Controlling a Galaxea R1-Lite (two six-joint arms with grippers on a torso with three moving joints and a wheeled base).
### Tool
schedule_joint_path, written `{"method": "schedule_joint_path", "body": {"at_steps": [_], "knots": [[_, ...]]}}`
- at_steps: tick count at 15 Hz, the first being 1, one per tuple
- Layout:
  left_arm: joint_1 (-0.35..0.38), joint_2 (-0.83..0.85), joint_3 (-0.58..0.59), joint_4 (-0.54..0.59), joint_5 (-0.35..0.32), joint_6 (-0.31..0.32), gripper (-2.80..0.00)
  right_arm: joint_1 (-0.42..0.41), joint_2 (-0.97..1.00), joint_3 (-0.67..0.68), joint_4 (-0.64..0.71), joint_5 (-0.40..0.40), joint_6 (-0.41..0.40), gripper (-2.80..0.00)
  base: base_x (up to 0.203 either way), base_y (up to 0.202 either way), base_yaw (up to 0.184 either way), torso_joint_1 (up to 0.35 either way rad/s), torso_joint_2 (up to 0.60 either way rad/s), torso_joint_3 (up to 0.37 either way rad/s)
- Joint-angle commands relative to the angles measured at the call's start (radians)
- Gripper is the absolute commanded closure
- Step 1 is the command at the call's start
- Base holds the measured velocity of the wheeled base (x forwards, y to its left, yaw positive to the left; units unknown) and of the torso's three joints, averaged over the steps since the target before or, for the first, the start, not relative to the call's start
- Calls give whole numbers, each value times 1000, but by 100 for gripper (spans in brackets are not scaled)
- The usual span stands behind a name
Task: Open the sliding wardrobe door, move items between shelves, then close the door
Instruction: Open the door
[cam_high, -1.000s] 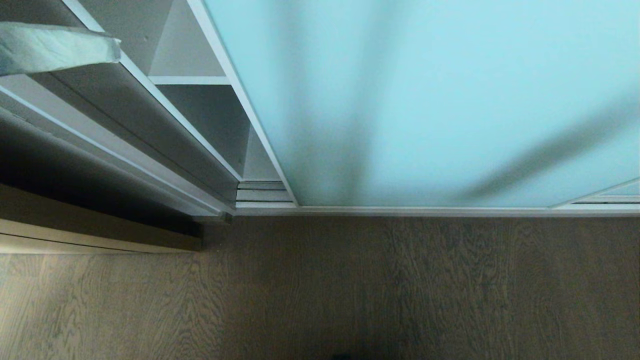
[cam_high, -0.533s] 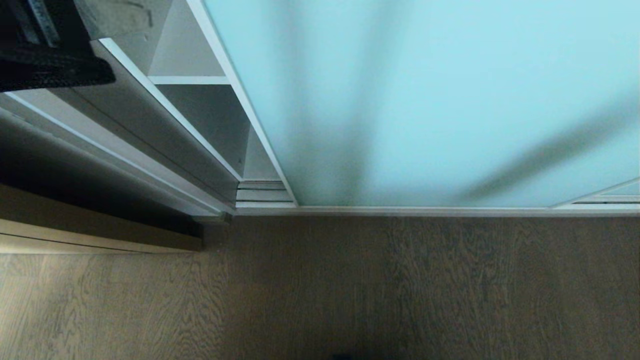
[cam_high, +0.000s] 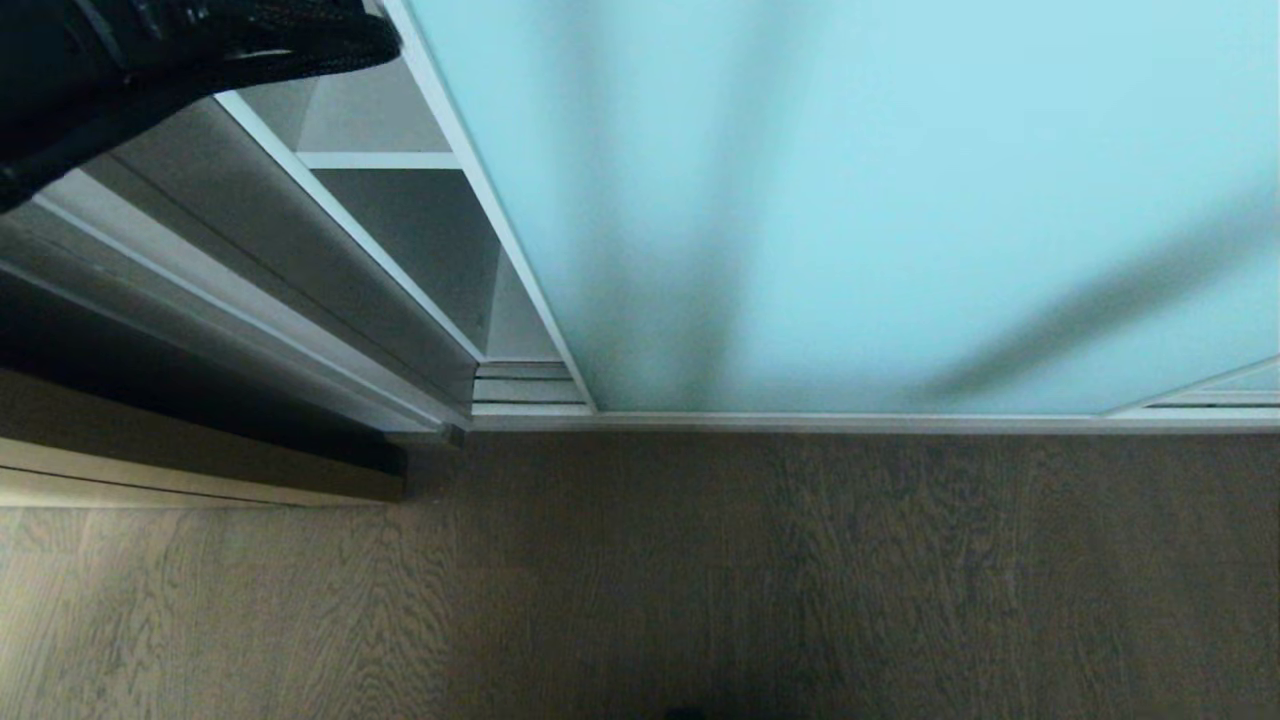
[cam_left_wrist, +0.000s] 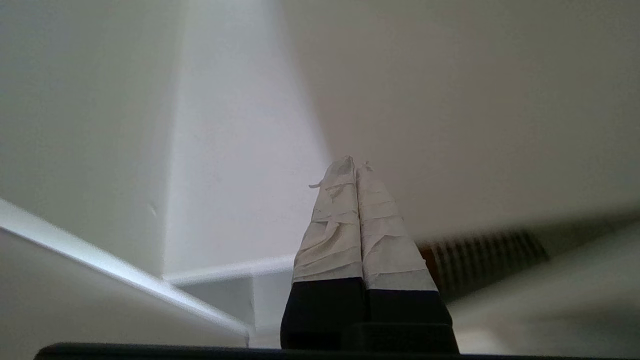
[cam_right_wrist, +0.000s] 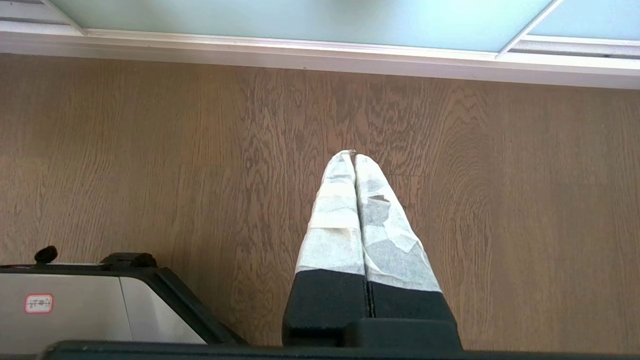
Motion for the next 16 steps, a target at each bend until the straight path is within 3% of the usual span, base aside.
{"method": "schedule_joint_path", "body": {"at_steps": [1, 4, 7, 11, 16], "knots": [[-8, 66, 7, -131, 7, 45, 0, 0, 1, 0, -1, 0, 0, 0, 0, 0, 0, 0, 0, 0], [-8, 124, 7, -242, 6, 77, 0, 0, 1, 0, -1, 0, 1, 0, 0, 0, 0, 0, 0, 0], [-16, 138, 5, -281, -6, 80, 0, 0, 1, 0, -1, 0, 1, 0, 0, 0, 0, 0, 0, 0], [-159, 143, -10, -274, 1, 76, 0, 1, 1, 0, -1, 0, 0, 0, 0, 0, 0, 0, 0, 0], [-313, 281, -72, -283, 5, 82, 0, 0, 1, 1, -1, 0, -1, 0, 0, 0, 0, 0, 0, 0]]}}
